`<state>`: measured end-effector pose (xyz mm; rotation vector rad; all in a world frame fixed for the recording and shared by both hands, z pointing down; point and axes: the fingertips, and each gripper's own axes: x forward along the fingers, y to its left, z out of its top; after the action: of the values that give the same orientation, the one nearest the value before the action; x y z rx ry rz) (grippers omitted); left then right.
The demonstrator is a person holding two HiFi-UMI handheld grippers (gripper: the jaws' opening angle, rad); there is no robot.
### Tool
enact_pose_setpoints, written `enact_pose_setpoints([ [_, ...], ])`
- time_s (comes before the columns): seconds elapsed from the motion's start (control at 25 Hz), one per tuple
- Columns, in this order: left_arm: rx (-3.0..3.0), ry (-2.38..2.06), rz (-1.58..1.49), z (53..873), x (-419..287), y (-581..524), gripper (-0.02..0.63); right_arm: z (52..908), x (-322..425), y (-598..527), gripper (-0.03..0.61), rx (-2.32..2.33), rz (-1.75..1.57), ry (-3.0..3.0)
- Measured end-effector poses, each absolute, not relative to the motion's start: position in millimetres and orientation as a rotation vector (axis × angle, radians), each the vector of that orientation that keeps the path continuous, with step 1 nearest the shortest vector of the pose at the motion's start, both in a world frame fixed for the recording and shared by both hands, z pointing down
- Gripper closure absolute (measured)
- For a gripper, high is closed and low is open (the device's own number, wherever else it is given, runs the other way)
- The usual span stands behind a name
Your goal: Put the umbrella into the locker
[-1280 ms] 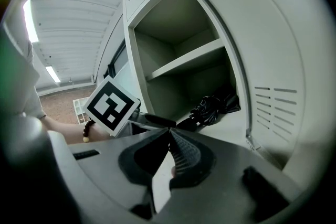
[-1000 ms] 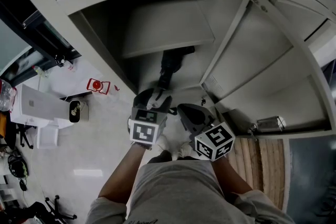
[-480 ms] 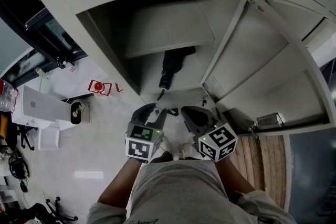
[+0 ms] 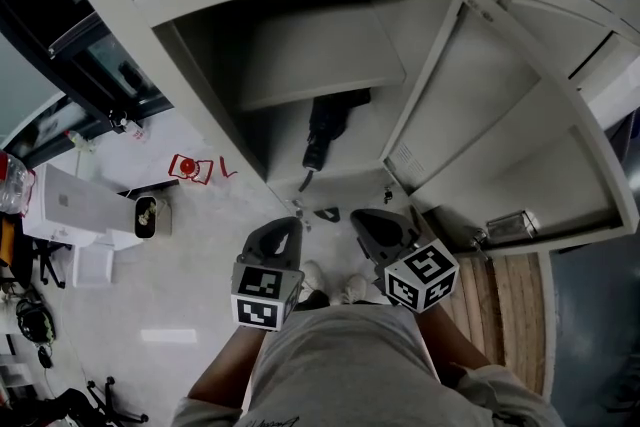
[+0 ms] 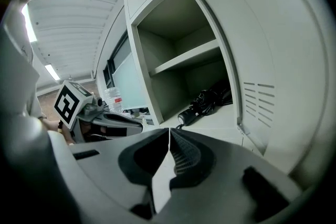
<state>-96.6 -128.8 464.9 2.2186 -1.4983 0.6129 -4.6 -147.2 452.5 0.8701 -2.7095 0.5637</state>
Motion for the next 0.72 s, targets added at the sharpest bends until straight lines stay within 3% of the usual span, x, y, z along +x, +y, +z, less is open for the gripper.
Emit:
enact_pose_setpoints([
  [0.72,2.238,-1.474,0.451,447.4,-84.2,-131.7,0.594,453.0,-3.0,-134.4,0.551,0.85,0.613,-2.699],
])
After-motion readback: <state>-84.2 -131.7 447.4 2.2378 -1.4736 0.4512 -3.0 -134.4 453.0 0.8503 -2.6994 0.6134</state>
